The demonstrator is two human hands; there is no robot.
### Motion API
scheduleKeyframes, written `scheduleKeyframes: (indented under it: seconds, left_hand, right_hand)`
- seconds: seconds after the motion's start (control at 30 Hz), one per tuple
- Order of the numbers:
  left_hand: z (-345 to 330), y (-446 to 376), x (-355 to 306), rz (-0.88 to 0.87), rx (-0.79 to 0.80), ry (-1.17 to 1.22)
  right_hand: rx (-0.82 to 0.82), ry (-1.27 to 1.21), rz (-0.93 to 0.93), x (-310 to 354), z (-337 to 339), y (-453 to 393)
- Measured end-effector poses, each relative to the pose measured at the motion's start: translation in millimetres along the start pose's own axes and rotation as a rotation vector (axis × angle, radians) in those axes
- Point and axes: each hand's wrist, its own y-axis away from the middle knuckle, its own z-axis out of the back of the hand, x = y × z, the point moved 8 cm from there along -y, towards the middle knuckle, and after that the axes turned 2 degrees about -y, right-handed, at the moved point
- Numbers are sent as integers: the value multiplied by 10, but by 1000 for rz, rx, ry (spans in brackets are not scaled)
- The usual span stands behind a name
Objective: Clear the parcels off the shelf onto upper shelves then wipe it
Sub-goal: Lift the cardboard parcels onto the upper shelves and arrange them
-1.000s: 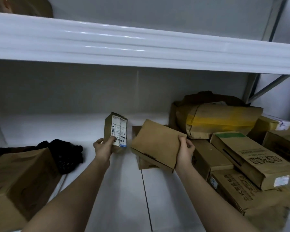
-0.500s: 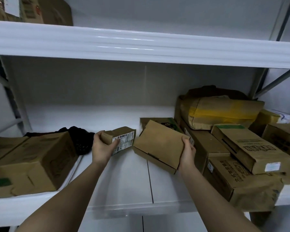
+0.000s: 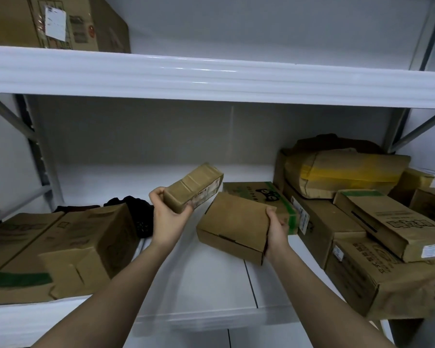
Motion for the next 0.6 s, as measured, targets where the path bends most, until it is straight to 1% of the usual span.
scheduleKeyframes:
  seconds: [0.07,0.2,0.27,0.37,0.43,0.5,0.53,0.6]
  left_hand:
    - [-56,-10,-31,-100,85,-56]
    - [-152,34,-40,-266,275,-314]
    - [-166,61,-70,-332,318,-382]
    - [-171,91,-122,-479,376,-497]
    - [-200,125,-102,-555,451,-580]
    - [-238,171,-80,-575,512,-639]
    - [-244,177,-75,-553,513,-641]
    - [-245,145,-57,-454,487,-608]
  right_hand:
    - [7,34,3,-32,-52,0]
    - [34,62,-18,-95,-149,-9]
    - [52,63,-31,-126,-193,4]
    - [64,40,-26,-175,-215,-8]
    - [69,25,-11,-181,-221,-17]
    - [78,20,-5,-185,-241,2]
    - [74,35,18,-156,-249,34]
    - [58,68,65,-114,-240,35]
